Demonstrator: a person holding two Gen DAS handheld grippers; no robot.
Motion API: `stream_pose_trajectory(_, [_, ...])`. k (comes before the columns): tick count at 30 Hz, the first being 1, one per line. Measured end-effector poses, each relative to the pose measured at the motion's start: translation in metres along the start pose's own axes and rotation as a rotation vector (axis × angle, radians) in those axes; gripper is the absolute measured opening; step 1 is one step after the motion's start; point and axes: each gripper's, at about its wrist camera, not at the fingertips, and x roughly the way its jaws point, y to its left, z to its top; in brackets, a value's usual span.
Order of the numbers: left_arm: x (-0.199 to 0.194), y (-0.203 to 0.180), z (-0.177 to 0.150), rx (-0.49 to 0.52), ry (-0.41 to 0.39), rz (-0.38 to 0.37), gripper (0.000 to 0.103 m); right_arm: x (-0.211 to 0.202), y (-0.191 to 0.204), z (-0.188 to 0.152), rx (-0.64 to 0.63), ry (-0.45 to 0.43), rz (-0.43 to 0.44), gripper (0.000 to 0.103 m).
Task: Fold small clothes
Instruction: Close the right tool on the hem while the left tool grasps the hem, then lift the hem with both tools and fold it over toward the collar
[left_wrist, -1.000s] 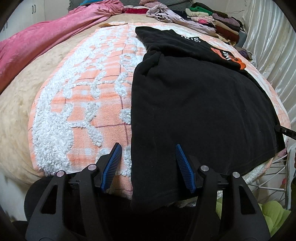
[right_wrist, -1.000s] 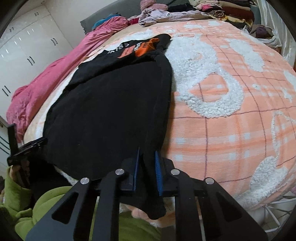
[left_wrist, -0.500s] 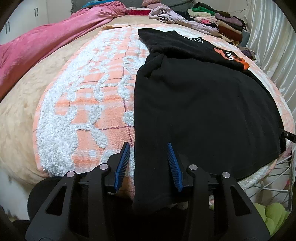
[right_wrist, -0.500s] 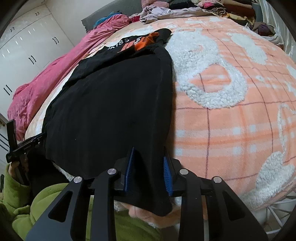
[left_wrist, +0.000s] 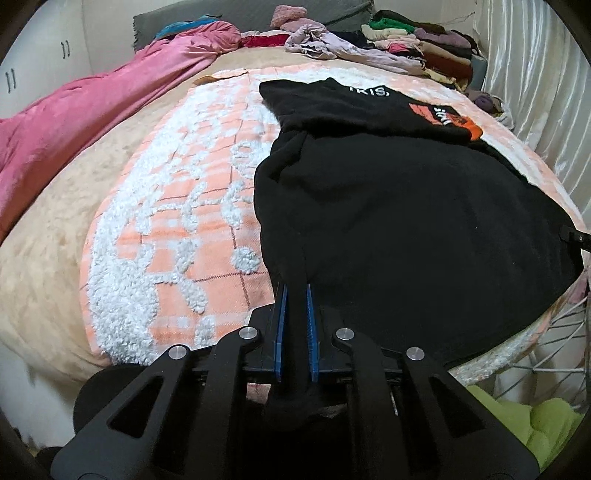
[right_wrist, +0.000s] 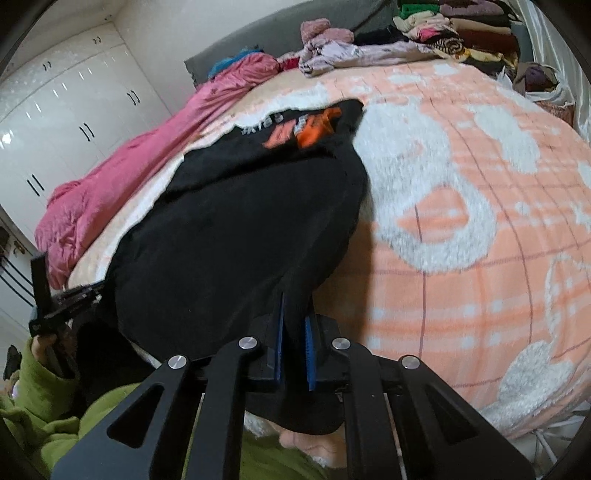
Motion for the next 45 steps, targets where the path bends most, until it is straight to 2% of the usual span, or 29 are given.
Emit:
stream_pose_trajectory(12, [-0.008,0.018,0.035,-0.105,-0.048,-0.080,0.004,-0.010,-0.002,0.048,-0.007,-0.122,0.027,0.008])
stream_pose_trajectory(18, [-0.002,0.028,0.070,-0.152,-0.074,-0.098,0.004,-0.001,-0.007,0.077,0.019,-0.164,0.036,0.008])
stream_pose_trajectory(27, [0.027,0.045,0.135,-0.248,-0.090,-0.122,0.004,0.025,-0.021,0.136,0.057,-0.217,0.011,0.008])
stream_pose_trajectory(37, [0.072,0.056,0.195,-0.348,-0.096,-0.153,0.004,0.074,-0.044,0.188,0.111,-0.198,-0.046,0.008])
stream_pose_trajectory(45, [0.117,0.064,0.214,-0.442,-0.084,-0.136,0.004,0.115,-0.061,0.198,0.135,-0.129,-0.101,0.008])
